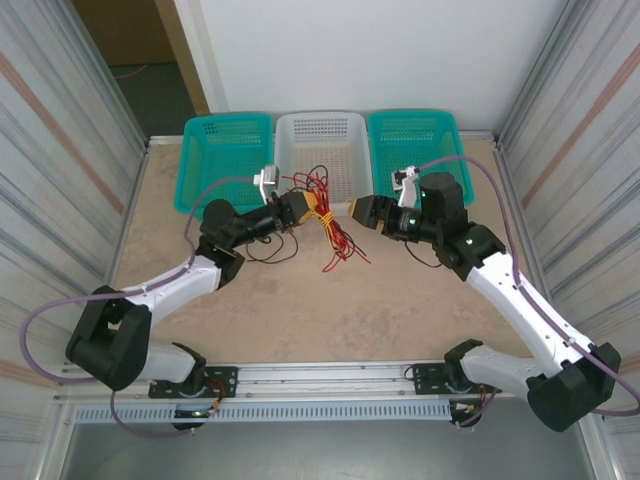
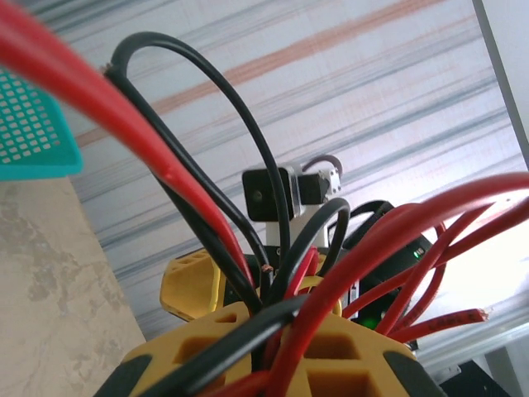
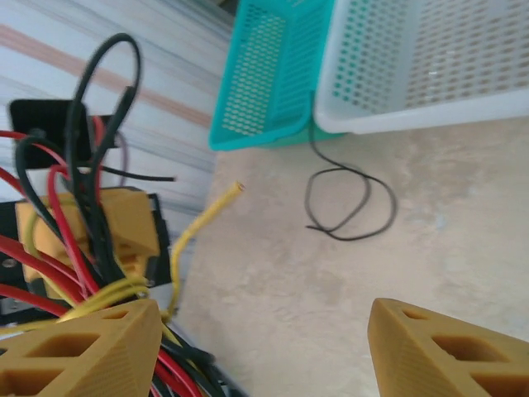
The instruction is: Untangle the cables
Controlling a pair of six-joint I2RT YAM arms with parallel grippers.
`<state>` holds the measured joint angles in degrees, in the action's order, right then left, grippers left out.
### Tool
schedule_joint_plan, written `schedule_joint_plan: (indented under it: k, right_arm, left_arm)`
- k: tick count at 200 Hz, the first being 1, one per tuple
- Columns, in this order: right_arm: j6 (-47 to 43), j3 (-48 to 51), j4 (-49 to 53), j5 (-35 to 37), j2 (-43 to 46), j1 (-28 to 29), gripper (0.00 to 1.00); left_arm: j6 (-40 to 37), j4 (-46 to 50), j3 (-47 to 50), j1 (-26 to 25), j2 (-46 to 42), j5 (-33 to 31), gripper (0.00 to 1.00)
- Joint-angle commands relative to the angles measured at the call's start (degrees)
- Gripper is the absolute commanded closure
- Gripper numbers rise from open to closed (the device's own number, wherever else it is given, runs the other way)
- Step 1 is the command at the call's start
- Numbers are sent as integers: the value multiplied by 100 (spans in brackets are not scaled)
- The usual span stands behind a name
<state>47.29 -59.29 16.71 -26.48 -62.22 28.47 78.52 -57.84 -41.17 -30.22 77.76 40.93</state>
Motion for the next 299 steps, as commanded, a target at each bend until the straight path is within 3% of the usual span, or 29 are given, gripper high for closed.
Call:
schedule_joint_plan:
  k: [1,54,89,109,121,166,194,233,269,299]
  right_arm:
    - [398,31,-941,-615,138,-29,35]
    - [654,-48,-1147,-786,-277,-149,62]
    - [659,-9,-1114,-801,-202,-171,70]
    - [618,38,-1016,-817,-90,-202,85]
    - [568,40,-924,-798,-31,-210,100]
    - [578,136,-792,-652,68,-437,100]
    - [924,313,-1418,-823,-160,-509,100]
    - [1543,1130,-2236,-701,24,-356,100]
    - [1702,1843,-2265,-272,478,214,100]
    - [1584,1885,-1827,-36,1092,496,100]
  left_arm:
    - [68,-557,-64,-88,63,221,100]
    - [-39,-491,-213,-309,49,316,100]
    - [27,-560,-195,-300,37,197,100]
    - [66,-601,-190,-301,81,162,100]
    - [114,-629,-178,-288,106,100,100]
    - [1103,-1458,-818,-395,302,-242,100]
    - [1108,-1430,-1239,-602,330,-545,100]
    - [692,-1510,-924,-353,109,-1787,100]
    - [-378,-303,-558,-198,-395,-3101,100]
    - [-1314,1522,-356,-153,-974,-4162,100]
